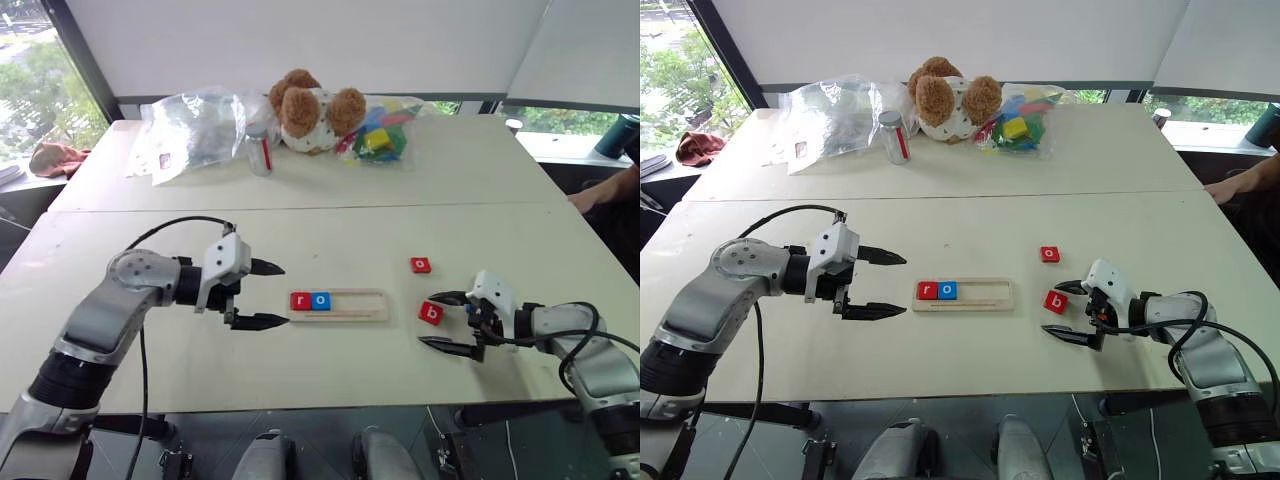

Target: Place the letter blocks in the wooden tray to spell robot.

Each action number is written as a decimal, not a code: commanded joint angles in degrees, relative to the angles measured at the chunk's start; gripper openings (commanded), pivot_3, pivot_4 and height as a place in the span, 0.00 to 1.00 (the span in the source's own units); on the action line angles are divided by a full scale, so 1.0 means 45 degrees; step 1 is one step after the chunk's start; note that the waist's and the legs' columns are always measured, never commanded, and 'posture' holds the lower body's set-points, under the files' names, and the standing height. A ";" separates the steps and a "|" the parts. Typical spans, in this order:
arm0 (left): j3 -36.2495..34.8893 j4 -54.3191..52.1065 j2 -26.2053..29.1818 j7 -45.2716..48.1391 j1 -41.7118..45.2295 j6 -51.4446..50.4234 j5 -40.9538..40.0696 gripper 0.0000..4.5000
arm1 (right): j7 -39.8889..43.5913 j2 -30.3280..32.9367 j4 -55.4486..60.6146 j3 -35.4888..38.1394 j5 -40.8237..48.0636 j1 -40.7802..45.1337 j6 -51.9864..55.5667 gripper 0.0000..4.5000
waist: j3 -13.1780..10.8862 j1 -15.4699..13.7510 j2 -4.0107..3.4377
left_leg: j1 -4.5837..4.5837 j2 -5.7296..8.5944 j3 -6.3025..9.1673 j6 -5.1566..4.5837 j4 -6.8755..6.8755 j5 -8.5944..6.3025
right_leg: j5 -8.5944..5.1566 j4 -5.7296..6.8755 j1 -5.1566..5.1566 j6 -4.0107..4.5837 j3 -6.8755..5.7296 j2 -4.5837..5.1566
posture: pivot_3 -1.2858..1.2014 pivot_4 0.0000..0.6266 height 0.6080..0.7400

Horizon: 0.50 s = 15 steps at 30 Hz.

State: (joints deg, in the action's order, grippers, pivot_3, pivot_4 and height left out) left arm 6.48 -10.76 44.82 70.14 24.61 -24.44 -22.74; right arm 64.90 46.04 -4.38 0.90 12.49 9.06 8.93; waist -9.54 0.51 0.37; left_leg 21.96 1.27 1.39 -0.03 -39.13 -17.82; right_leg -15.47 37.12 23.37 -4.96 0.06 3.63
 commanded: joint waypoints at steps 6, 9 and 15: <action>-0.0335 -0.0179 0.0132 -0.0138 -0.0105 0.0184 0.0000 1.00 | -0.0663 -0.0293 -0.0360 0.0010 -0.0269 0.0127 -0.0498 0.46 | 0.0000 0.0011 -0.0001 | -0.0002 -0.0003 0.0004 0.0002 0.0004 -0.0001 | 0.0000 0.0001 0.0001 0.0001 0.0000 0.0000 | 0.52 0.24 1.00; -0.0373 0.0137 0.0183 -0.0031 0.0006 0.0300 0.0056 1.00 | -0.0752 -0.0335 -0.0185 -0.0025 -0.0247 0.0073 -0.0448 0.26 | 0.0001 0.0011 -0.0001 | -0.0005 -0.0002 0.0003 0.0003 0.0001 0.0000 | 0.0001 0.0002 -0.0003 0.0003 0.0002 0.0004 | 0.52 0.24 1.00; -0.0624 0.0760 0.0450 0.0164 0.0096 0.0539 0.0102 1.00 | -0.0405 -0.0273 0.0430 -0.0416 -0.0073 0.1252 0.0146 0.26 | -0.0005 0.0074 -0.0012 | -0.0006 -0.0003 0.0002 0.0003 0.0003 0.0000 | 0.0002 0.0004 0.0001 0.0003 0.0002 0.0004 | 0.52 0.24 1.00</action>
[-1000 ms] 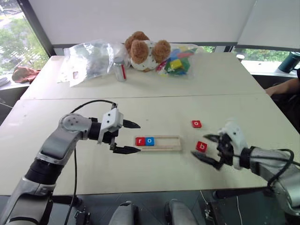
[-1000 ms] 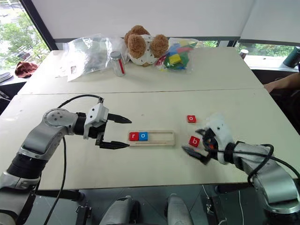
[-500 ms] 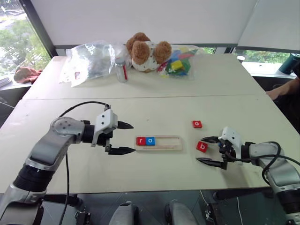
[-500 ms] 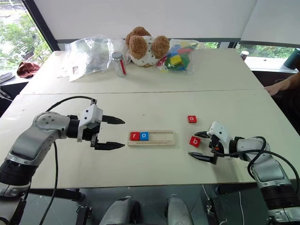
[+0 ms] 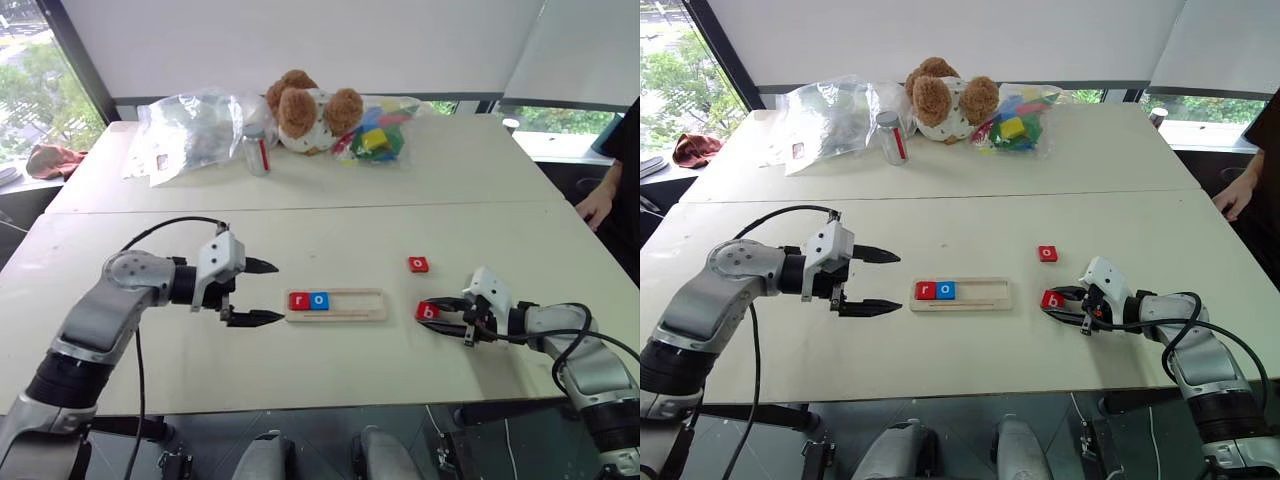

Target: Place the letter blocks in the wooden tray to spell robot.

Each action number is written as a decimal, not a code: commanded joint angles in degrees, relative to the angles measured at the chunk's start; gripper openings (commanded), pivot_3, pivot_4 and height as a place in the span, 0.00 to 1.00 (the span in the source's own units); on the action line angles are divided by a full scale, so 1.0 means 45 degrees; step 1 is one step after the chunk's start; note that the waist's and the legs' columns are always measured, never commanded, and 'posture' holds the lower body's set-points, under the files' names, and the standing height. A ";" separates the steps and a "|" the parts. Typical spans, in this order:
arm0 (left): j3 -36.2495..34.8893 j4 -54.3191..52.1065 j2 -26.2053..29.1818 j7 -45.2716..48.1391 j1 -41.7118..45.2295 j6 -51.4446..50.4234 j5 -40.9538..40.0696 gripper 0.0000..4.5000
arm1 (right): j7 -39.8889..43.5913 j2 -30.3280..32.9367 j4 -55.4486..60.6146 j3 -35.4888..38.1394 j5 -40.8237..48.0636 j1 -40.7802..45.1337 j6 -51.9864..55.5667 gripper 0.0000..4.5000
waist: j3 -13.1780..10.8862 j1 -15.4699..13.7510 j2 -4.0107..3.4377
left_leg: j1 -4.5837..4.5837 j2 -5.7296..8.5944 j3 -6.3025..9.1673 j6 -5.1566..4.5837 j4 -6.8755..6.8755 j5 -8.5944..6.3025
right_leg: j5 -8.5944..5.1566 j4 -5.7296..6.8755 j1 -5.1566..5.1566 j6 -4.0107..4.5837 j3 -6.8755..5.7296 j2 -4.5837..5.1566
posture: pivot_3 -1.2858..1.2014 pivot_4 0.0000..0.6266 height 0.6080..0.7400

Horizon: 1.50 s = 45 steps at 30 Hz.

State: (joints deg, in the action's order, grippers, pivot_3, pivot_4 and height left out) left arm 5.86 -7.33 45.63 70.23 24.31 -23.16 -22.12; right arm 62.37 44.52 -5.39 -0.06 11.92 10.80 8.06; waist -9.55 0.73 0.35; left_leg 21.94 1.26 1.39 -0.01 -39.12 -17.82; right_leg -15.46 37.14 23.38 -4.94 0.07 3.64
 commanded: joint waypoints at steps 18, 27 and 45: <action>-0.1149 -0.1236 0.0835 -0.0419 -0.1422 -0.0493 -0.0448 1.00 | 0.1178 -0.2614 -0.0878 -0.4470 -0.1695 0.6238 0.1554 0.26 | -0.0013 -0.0248 -0.0026 | 0.0151 0.0035 0.0009 0.0027 -0.0005 0.0015 | 0.0001 0.0008 0.0150 0.0002 -0.0004 0.0034 | 0.52 0.24 1.00; -0.1086 -0.1309 0.0765 -0.0578 -0.1468 -0.0517 -0.0477 1.00 | 0.1612 -0.2800 -0.1436 -0.4542 -0.1864 0.6562 0.1208 0.26 | -0.0014 -0.0018 -0.0026 | 0.0152 0.0026 0.0006 0.0038 0.0009 0.0021 | 0.0002 0.0018 0.0167 0.0001 -0.0005 0.0017 | 0.52 0.24 1.00; -0.0861 -0.1409 0.0446 -0.0852 -0.1461 -0.0415 -0.0303 1.00 | 0.1971 -0.3303 -0.1468 -0.4865 -0.2055 0.6560 0.1561 0.26 | -0.0014 -0.0003 -0.0026 | 0.0150 0.0021 0.0004 0.0041 0.0009 0.0023 | 0.0002 0.0030 0.0176 0.0001 -0.0003 0.0011 | 0.52 0.24 1.00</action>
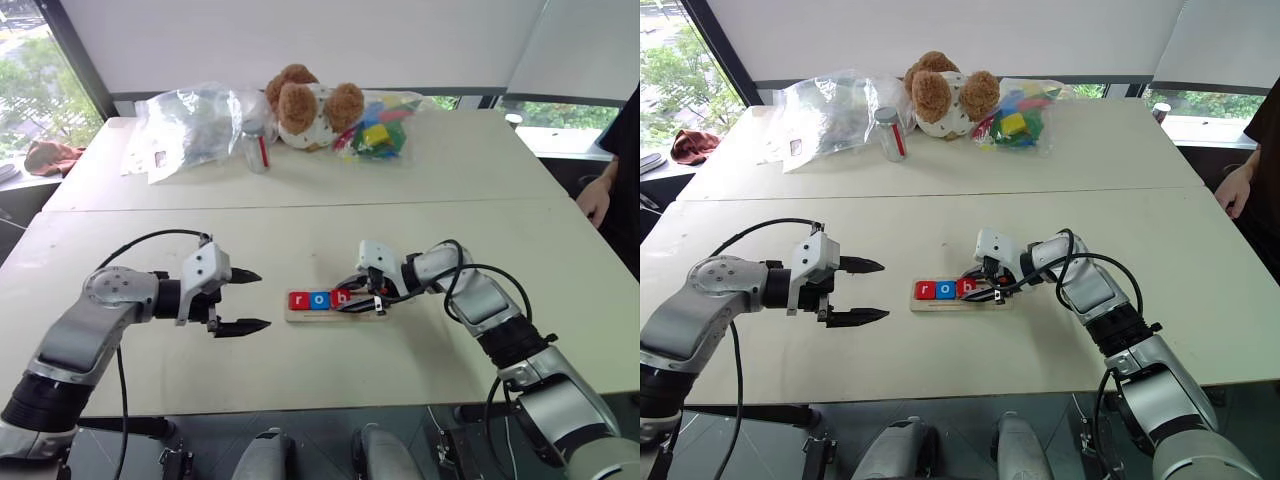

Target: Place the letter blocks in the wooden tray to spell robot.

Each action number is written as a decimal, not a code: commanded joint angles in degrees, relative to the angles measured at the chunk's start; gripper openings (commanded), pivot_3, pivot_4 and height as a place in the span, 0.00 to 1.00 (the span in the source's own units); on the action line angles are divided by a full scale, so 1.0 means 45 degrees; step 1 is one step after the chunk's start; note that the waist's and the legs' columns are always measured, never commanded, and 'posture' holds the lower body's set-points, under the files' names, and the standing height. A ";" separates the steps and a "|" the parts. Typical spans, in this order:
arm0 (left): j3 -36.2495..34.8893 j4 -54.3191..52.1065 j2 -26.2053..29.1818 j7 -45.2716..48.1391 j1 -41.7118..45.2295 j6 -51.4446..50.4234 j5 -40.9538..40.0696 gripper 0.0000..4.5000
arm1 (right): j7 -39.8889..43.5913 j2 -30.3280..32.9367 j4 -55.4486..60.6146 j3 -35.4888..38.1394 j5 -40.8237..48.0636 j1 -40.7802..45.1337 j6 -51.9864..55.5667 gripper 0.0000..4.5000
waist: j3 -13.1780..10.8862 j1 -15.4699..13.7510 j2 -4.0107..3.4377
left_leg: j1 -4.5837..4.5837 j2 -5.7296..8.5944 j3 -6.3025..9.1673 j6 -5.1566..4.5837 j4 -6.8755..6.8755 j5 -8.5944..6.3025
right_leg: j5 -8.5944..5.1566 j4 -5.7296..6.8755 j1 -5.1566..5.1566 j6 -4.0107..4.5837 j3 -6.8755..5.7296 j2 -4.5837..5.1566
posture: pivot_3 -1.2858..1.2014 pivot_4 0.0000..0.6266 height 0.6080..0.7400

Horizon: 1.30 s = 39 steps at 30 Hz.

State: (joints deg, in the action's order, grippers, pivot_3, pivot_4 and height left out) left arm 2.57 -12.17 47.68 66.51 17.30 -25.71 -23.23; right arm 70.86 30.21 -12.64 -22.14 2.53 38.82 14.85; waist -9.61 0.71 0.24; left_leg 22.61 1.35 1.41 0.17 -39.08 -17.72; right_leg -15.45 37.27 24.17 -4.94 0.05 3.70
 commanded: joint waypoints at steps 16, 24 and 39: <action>-0.0015 -0.0221 -0.0257 -0.0225 0.0218 0.0258 0.0072 1.00 | -0.0113 -0.0222 0.0445 0.0413 0.0096 0.0488 0.0183 0.97 | 0.0000 -0.0005 0.0000 | 0.0000 0.0000 0.0000 0.0008 0.0000 0.0004 | 0.0000 0.0006 0.0005 0.0000 0.0000 -0.0001 | 0.52 0.24 1.00; 0.0144 0.0072 -0.0401 -0.0141 0.0474 0.0405 0.0205 1.00 | -0.0145 0.0341 0.0343 0.0284 -0.0373 0.0384 -0.0723 0.97 | 0.0000 0.0008 0.0000 | 0.0001 0.0002 0.0000 0.0008 -0.0001 0.0004 | 0.0000 0.0006 0.0005 0.0000 -0.0001 -0.0001 | 0.52 0.24 1.00; 0.0139 0.0333 -0.0537 -0.0102 0.0606 0.0638 0.0387 1.00 | -0.0332 0.0024 -0.0035 0.0677 -0.0222 0.0835 -0.1178 0.97 | 0.0000 0.0011 0.0000 | 0.0000 0.0000 -0.0008 0.0018 -0.0002 0.0011 | 0.0000 0.0017 0.0012 0.0000 -0.0002 -0.0004 | 0.52 0.24 1.00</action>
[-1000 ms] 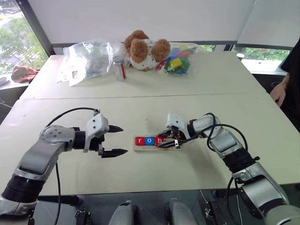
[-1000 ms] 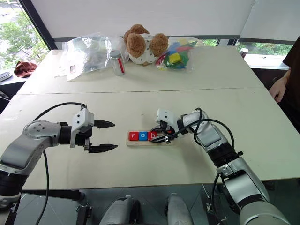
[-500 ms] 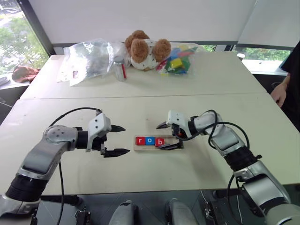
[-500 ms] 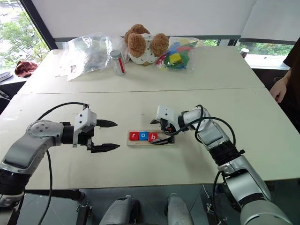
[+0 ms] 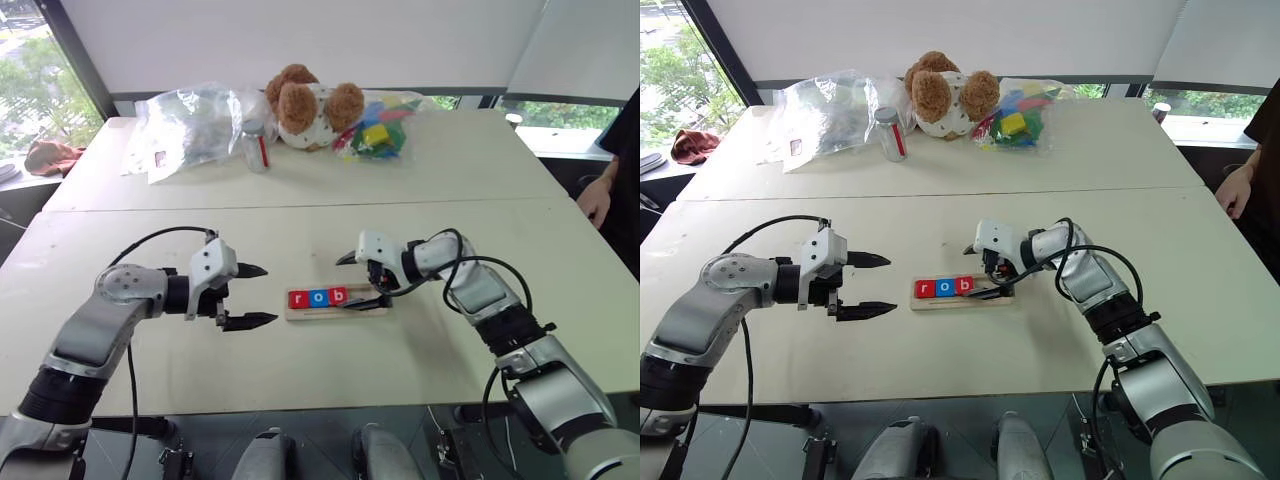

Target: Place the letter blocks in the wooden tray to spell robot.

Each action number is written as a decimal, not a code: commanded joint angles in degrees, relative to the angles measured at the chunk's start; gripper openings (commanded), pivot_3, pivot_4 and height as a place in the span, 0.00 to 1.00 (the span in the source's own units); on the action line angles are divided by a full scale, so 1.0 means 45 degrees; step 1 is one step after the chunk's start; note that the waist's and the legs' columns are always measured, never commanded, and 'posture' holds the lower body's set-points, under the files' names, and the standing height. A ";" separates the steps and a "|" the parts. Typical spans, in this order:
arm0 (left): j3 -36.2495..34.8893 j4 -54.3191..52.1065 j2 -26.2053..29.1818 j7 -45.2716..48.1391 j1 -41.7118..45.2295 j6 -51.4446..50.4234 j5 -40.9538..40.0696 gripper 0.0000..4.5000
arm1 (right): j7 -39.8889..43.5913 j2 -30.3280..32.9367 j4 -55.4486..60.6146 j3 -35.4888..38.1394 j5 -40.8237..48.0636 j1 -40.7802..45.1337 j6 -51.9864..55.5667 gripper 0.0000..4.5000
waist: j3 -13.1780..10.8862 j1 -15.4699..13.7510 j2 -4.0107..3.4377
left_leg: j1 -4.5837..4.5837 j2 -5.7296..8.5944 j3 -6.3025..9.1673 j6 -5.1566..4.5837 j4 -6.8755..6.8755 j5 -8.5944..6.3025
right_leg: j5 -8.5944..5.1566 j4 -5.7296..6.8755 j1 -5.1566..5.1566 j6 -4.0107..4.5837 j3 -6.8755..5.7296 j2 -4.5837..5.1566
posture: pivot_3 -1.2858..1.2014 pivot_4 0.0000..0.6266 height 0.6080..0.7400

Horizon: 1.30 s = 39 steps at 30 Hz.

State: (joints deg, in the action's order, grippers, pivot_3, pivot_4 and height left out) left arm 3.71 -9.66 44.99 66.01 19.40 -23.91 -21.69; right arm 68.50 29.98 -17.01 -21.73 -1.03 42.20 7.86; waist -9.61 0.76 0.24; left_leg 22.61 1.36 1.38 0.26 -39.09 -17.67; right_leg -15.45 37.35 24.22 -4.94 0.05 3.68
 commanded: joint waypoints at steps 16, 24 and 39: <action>-0.0203 -0.0951 -0.0500 -0.0172 0.0567 -0.0237 -0.0784 1.00 | -0.6719 0.0238 0.5634 0.5747 0.1022 -0.1742 0.9170 0.97 | 0.0001 -0.0041 0.0002 | 0.0005 -0.0001 0.0007 -0.0001 0.0003 -0.0001 | 0.0001 0.0003 0.0002 0.0002 0.0017 0.0016 | 0.52 0.24 1.00; 0.0617 -0.1474 -0.1200 0.0012 0.1649 -0.0958 -0.1108 1.00 | -1.1984 -0.3414 0.8406 0.6973 -0.0115 -0.4233 1.1814 0.97 | 0.0010 -0.0017 -0.0002 | 0.0039 0.0005 -0.0003 0.0095 0.0016 0.0054 | 0.0001 0.0011 0.0045 0.0001 0.0032 0.0006 | 0.52 0.24 1.00; 0.0990 -0.0624 -0.1535 -0.0201 0.1669 -0.0338 -0.0329 1.00 | -1.2559 -0.3399 0.5736 0.5492 -0.0168 -0.4405 0.9649 0.55 | 0.0014 0.0053 0.0005 | -0.0041 0.0007 -0.0060 0.0020 -0.0001 0.0018 | 0.0001 0.0091 0.0024 0.0000 0.0095 -0.0041 | 0.52 0.24 1.00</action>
State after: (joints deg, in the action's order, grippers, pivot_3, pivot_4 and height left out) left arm 8.57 -12.13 38.02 65.58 27.11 -26.61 -23.66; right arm 11.92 13.73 9.62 3.95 -0.99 22.04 51.93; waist -9.55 1.00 0.26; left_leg 22.42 1.39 1.10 0.34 -39.10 -17.58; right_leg -15.45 37.76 24.33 -4.94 0.48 3.49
